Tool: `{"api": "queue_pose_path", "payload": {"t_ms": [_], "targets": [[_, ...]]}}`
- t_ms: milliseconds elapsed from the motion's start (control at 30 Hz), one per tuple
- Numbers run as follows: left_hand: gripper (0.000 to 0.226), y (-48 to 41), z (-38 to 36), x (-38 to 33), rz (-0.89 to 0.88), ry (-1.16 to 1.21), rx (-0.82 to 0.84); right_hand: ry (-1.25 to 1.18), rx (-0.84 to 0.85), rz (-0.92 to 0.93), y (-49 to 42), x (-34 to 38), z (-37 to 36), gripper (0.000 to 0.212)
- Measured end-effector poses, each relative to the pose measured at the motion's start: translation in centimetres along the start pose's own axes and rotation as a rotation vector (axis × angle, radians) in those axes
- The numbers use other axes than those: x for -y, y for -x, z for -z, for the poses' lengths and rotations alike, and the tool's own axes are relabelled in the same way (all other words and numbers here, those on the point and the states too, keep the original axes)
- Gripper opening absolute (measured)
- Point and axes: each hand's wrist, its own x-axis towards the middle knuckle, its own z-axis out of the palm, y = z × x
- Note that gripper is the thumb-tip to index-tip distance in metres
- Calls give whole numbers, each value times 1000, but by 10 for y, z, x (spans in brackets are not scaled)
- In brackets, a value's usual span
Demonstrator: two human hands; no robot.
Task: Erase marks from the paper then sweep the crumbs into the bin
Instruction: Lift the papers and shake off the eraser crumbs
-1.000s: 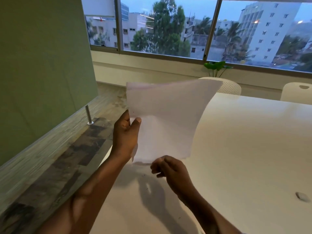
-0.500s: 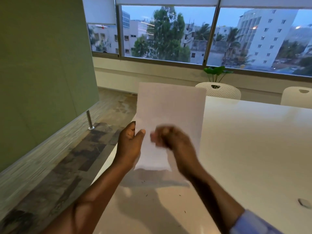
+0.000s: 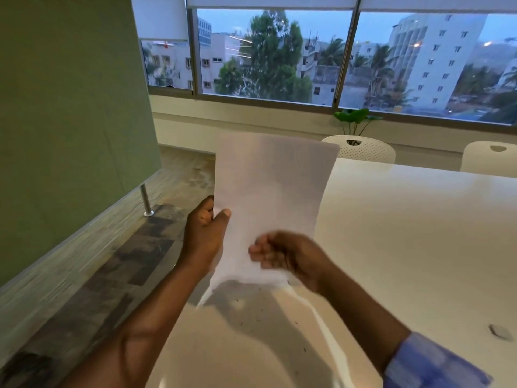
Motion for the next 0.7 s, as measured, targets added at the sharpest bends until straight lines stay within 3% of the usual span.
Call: {"api": "queue_pose_path", "payload": {"t_ms": [133, 233, 333, 433, 467, 533, 600, 700], "targets": [[37, 3, -10, 2, 45, 48, -5, -334, 215, 348, -4, 86, -3, 40], [36, 0, -14, -3, 15, 95, -22, -217, 193, 229, -2, 55, -12, 41], [39, -6, -10, -12, -35, 113, -45, 297, -102, 33, 14, -4, -6, 31], [36, -12, -3, -16, -80, 107, -57, 507, -650, 216, 18, -4, 32, 38], [36, -13, -3, -17, -84, 101, -53, 548, -745, 303, 19, 7, 42, 47], [39, -17, -4, -18, -99, 73, -44, 445, -607, 410, 15, 30, 57, 64], [38, -18, -6, -16, -118, 38, -38, 286, -382, 435, 9, 42, 61, 50], [35, -12, -9, 3, -109, -33, -52, 240, -387, 463, 7, 20, 56, 28]]}}
